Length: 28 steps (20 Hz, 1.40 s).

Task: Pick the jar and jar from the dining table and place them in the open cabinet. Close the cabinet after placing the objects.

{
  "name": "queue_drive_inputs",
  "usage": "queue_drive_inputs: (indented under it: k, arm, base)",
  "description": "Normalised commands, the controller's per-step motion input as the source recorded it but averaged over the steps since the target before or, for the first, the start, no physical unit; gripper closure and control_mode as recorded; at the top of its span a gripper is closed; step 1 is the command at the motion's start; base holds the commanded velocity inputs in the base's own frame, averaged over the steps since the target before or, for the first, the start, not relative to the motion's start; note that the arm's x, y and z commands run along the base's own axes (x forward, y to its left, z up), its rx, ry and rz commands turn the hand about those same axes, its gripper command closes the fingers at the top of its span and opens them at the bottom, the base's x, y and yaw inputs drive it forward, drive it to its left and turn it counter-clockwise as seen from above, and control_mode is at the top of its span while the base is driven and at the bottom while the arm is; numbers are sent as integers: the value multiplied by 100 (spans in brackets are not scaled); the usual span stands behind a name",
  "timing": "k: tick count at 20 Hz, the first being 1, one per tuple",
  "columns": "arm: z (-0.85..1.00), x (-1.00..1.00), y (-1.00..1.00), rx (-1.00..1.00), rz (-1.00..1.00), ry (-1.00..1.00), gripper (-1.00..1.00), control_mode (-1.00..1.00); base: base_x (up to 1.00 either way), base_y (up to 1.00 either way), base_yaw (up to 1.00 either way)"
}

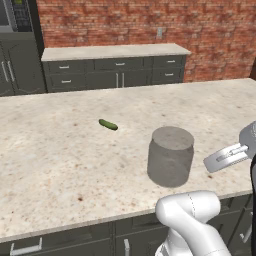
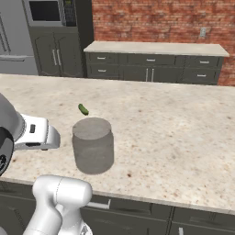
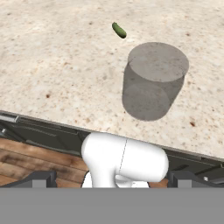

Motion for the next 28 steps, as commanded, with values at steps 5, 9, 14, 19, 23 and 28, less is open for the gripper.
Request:
queue_drive_inputs:
  k: [5, 9, 14, 19, 23, 28]
  arm:
    - [0, 0, 0, 0, 0, 0, -100, 100]
    - [0, 0, 0, 0, 0, 0, -100, -100]
    - [2, 8, 1, 0, 0, 6, -100, -100]
    - [42, 25, 4, -3, 0, 18, -100, -100]
    - [35, 30, 9, -5, 2, 3, -100, -100]
    - [15, 19, 28, -8, 3, 2, -100, -100]
  base:
    - [15, 26, -18]
    - [0, 3, -3]
    - [0, 0, 0]
    - [0, 0, 0]
    - [0, 0, 0]
    - [0, 0, 0]
